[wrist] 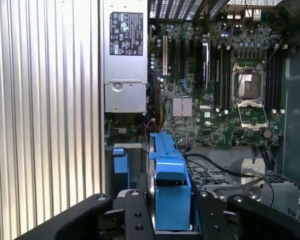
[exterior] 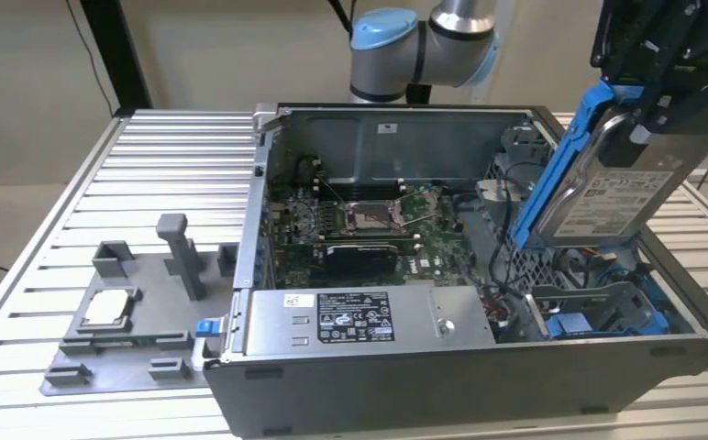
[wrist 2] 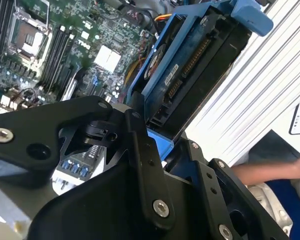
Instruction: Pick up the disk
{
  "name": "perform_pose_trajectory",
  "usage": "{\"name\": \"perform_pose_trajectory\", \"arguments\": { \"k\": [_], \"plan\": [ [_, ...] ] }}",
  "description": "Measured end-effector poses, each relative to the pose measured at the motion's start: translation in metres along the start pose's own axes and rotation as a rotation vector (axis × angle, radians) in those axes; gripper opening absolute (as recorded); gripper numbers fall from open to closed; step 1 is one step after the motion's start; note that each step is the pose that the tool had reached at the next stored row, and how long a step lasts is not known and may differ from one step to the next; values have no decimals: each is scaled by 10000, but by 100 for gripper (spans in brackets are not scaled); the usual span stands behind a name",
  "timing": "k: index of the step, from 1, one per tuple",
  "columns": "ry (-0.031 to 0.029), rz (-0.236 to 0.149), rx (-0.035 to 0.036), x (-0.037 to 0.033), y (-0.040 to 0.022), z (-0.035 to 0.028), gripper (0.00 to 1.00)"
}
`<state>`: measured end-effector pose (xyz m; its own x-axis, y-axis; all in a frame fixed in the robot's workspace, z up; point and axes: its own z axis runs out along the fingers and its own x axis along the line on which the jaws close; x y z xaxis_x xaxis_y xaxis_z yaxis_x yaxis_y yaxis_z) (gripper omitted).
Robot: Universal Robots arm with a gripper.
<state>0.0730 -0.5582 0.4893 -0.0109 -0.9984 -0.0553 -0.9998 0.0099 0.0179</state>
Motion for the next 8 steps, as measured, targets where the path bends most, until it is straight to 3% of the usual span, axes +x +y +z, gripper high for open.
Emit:
{"name": "perform_pose_trajectory", "arguments": {
  "k": [4, 8],
  "plan": [
    [2, 0, -1, 48, -96, 4, 0],
    [1, 0, 0, 154, -142, 8, 0]
  ]
}}
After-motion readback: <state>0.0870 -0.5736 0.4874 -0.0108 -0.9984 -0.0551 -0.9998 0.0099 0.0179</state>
